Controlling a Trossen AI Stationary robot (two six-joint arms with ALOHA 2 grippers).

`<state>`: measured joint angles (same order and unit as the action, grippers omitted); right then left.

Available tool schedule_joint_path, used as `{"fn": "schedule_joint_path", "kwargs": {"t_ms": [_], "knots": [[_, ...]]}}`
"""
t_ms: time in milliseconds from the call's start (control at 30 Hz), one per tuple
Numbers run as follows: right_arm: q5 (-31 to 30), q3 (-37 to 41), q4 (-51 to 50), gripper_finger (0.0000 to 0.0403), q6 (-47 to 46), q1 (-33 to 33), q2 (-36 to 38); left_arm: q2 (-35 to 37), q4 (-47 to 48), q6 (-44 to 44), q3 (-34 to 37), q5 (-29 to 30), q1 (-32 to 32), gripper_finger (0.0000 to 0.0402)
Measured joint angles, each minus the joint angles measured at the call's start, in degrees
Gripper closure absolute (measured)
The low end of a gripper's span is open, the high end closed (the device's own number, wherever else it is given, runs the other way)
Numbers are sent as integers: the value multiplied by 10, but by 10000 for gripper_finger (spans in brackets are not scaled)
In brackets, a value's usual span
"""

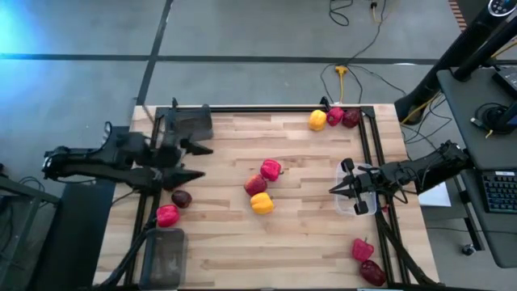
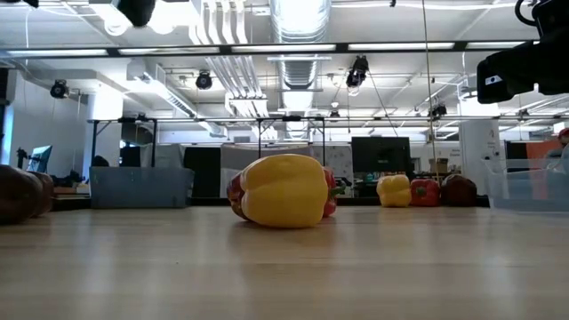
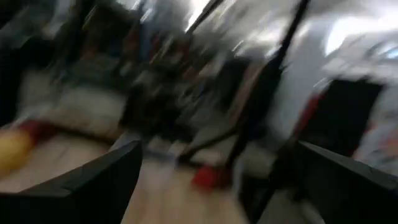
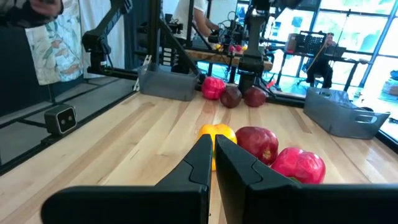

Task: Sort produce into baskets
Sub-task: Put the apple into the top black bin

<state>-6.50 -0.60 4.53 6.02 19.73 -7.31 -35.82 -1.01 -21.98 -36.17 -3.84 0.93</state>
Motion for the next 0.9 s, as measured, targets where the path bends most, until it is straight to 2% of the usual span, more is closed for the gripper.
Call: {"fn": "schedule_joint_path", "kwargs": {"t_ms": [133, 200, 267, 433, 500, 600, 700, 900], "knots": [[0, 0, 0, 390, 0, 0, 0, -67, 236, -18, -81, 131, -1, 3], [0, 0, 0, 390, 0, 0, 0, -98, 336, -37, -118, 159, -1, 3], [0, 0, 0, 390, 0, 0, 0, -128, 423, -59, -153, 147, 0, 3], [0, 0, 0, 390, 0, 0, 0, -195, 595, -85, -219, 61, 0, 3], [0, 0, 0, 390, 0, 0, 0, -227, 664, -84, -238, 62, 0, 3], [0, 0, 0, 390, 0, 0, 0, -287, 756, -74, -266, 92, -2, 3], [0, 0, 0, 390, 0, 0, 0, -352, 822, -60, -285, 85, -2, 3], [0, 0, 0, 390, 0, 0, 0, -464, 883, -1, -279, 63, -15, 3]]}}
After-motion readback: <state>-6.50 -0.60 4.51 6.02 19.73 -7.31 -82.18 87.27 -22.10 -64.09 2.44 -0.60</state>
